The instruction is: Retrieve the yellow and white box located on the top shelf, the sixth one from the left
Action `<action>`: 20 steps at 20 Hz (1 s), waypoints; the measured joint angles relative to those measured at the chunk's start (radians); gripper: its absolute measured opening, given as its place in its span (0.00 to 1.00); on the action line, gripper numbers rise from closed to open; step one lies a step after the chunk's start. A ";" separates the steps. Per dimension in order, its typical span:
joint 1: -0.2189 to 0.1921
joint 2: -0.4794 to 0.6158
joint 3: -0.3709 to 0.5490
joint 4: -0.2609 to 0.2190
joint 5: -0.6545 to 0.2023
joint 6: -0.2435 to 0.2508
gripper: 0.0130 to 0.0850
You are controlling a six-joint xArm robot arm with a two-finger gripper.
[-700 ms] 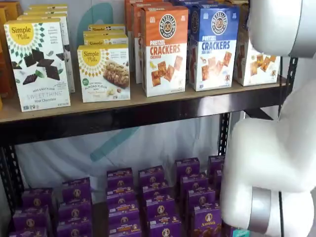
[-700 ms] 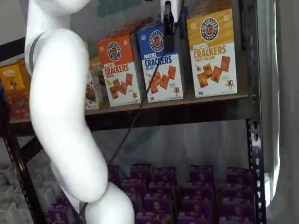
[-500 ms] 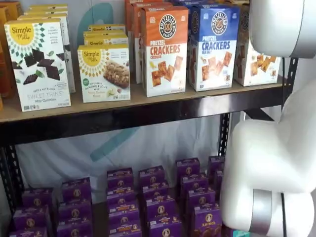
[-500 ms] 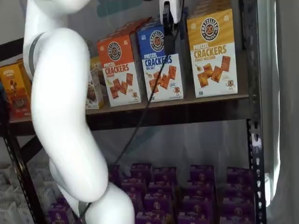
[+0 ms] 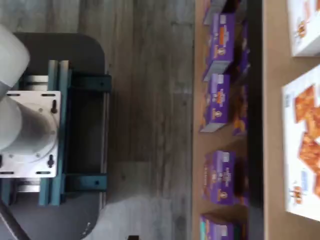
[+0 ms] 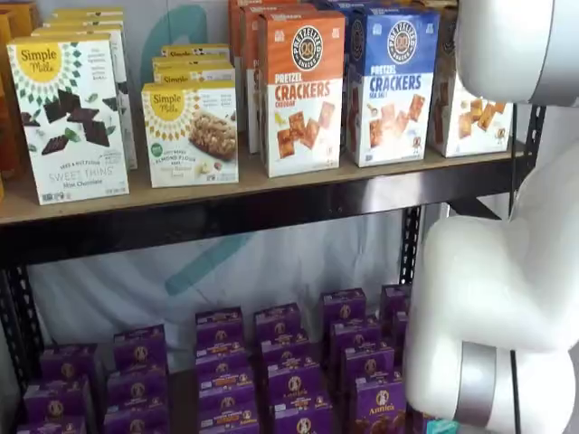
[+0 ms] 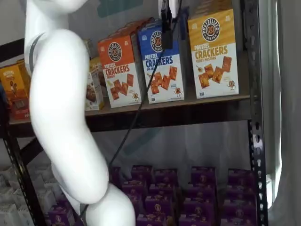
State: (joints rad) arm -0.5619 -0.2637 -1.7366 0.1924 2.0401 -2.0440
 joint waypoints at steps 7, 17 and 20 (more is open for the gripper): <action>-0.052 0.154 -0.254 0.114 0.083 0.028 1.00; -0.040 0.265 -0.400 0.139 0.104 0.062 1.00; -0.049 0.270 -0.402 0.178 0.100 0.077 1.00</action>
State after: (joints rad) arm -0.6113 0.0067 -2.1389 0.3708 2.1396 -1.9667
